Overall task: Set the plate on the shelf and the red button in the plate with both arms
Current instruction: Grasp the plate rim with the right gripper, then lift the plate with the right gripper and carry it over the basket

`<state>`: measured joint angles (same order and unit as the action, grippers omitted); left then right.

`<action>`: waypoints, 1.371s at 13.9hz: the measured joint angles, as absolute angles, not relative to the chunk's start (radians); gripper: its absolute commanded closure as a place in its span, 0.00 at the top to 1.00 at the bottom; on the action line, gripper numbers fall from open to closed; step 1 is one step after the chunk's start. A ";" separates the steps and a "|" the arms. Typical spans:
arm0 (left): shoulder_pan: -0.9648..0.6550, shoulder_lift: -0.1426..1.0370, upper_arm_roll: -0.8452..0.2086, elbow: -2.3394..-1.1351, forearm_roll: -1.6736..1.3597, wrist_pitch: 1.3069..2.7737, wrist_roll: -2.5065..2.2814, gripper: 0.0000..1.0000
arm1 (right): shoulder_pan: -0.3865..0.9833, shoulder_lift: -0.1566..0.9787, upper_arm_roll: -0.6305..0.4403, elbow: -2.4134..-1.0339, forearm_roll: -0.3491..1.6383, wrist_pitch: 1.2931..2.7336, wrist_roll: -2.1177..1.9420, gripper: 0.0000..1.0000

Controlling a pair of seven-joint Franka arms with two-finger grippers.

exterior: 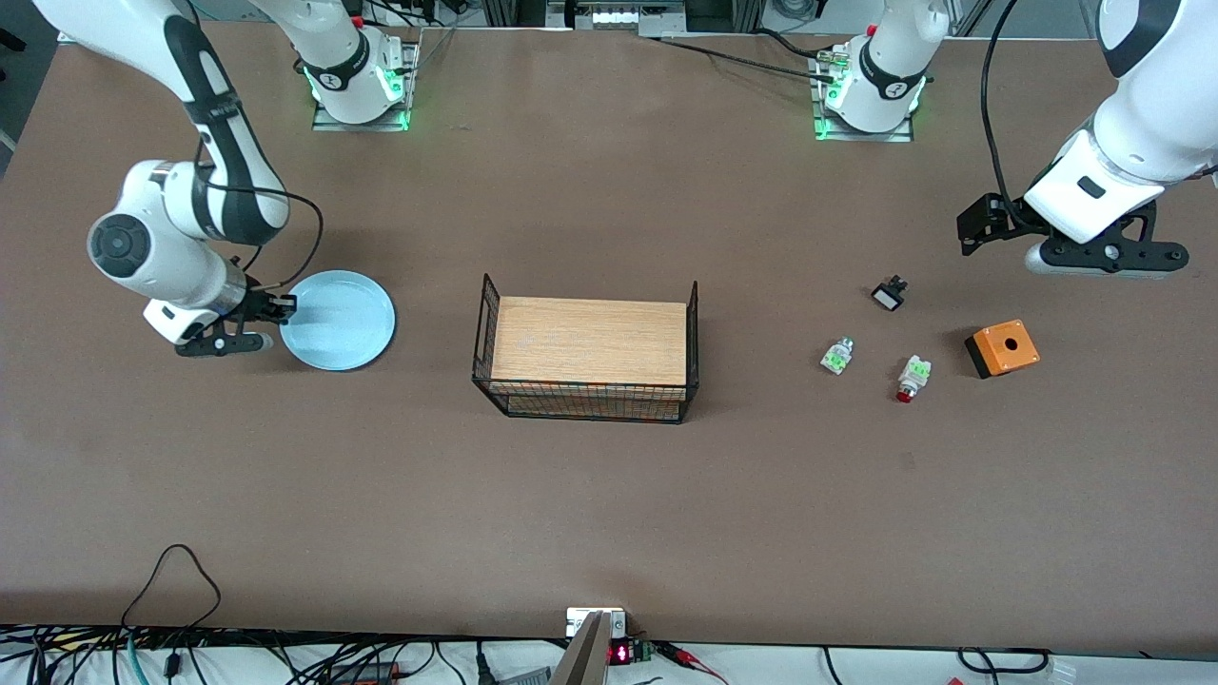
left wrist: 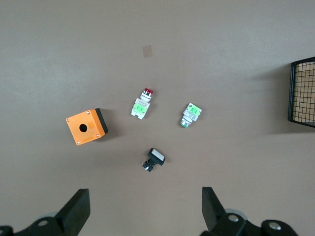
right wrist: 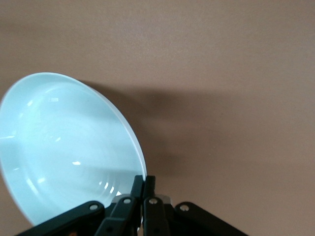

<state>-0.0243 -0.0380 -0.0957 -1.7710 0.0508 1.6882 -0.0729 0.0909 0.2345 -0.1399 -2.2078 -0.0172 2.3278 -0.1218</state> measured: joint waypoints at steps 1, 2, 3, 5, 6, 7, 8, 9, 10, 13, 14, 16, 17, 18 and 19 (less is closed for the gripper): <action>-0.024 -0.038 -0.096 -1.771 0.051 1.688 -0.073 1.00 | 0.091 0.201 -0.140 -2.194 -0.017 2.269 -0.107 0.00; -0.024 -0.038 -0.096 -1.771 0.051 1.687 -0.073 1.00 | 0.091 0.169 -0.140 -2.175 -0.017 2.204 -0.088 0.00; -0.024 -0.038 -0.096 -1.771 0.051 1.686 -0.073 1.00 | 0.093 0.142 -0.139 -2.155 -0.016 2.148 -0.076 0.00; -0.024 -0.038 -0.095 -1.771 0.051 1.684 -0.073 1.00 | 0.099 0.099 -0.128 -2.113 0.012 2.072 -0.069 0.00; -0.024 -0.038 -0.095 -1.771 0.051 1.683 -0.073 1.00 | 0.104 0.082 -0.121 -2.090 0.036 2.040 -0.064 0.00; -0.024 -0.038 -0.095 -1.771 0.051 1.683 -0.073 1.00 | 0.109 0.068 -0.116 -2.063 0.063 2.003 -0.055 0.00; -0.024 -0.038 -0.095 -1.771 0.051 1.683 -0.073 1.00 | 0.113 0.057 -0.109 -2.029 0.090 1.961 -0.042 0.00; -0.024 -0.038 -0.095 -1.771 0.051 1.683 -0.073 1.00 | 0.115 0.049 -0.099 -1.992 0.114 1.914 -0.017 0.00; -0.024 -0.038 -0.095 -1.771 0.051 1.683 -0.073 1.00 | 0.117 0.043 -0.087 -1.953 0.130 1.868 0.027 0.00; -0.024 -0.038 -0.095 -1.771 0.051 1.683 -0.073 1.00 | 0.122 0.023 -0.011 -1.865 0.168 1.791 0.236 0.00; -0.024 -0.038 -0.095 -1.771 0.051 1.683 -0.073 1.00 | 0.125 0.017 0.025 -1.843 0.175 1.772 0.325 0.00; -0.024 -0.038 -0.095 -1.771 0.051 1.683 -0.073 1.00 | 0.134 0.009 0.101 -1.798 0.179 1.735 0.502 0.00; -0.024 -0.038 -0.095 -1.771 0.051 1.683 -0.073 1.00 | 0.142 0.007 0.141 -1.777 0.181 1.726 0.601 0.00; -0.023 -0.038 -0.094 -1.771 0.051 1.683 -0.073 1.00 | 0.155 0.007 0.178 -1.759 0.181 1.725 0.702 0.00; -0.023 -0.038 -0.094 -1.771 0.051 1.683 -0.073 1.00 | 0.172 0.007 0.210 -1.746 0.181 1.724 0.800 0.00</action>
<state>-0.0233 -0.0379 -0.0942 -1.7709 0.0508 1.6827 -0.0729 0.1721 0.0070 0.2098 -1.7457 0.1814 1.7244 0.8000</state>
